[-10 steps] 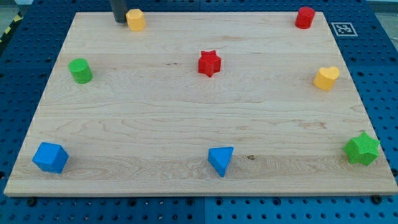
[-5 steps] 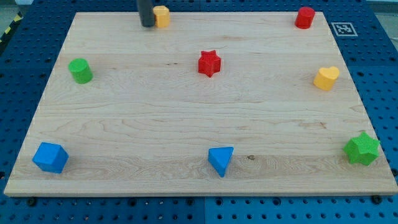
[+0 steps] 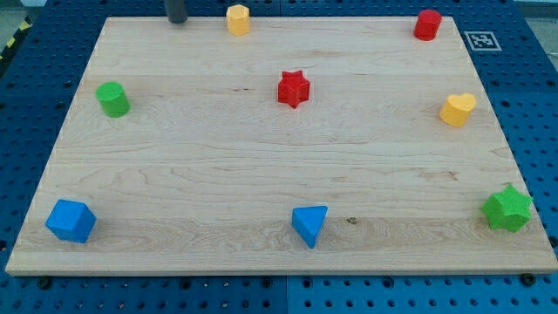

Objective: Move the yellow hexagon to top center

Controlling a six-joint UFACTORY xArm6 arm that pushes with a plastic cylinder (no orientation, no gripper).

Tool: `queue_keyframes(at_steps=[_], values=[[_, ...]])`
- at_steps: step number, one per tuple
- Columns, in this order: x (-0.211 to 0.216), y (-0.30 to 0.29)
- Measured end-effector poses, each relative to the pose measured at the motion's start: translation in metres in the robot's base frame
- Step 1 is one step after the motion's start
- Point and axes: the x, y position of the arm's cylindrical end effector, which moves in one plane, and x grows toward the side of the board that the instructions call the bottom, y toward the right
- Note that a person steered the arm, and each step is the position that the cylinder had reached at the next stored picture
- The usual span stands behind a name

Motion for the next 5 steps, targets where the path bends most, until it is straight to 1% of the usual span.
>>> queue_keyframes(at_steps=[2,3,4,5], values=[[0.000,0.021],[0.000,0.081],[0.010,0.117],[0.032,0.109]])
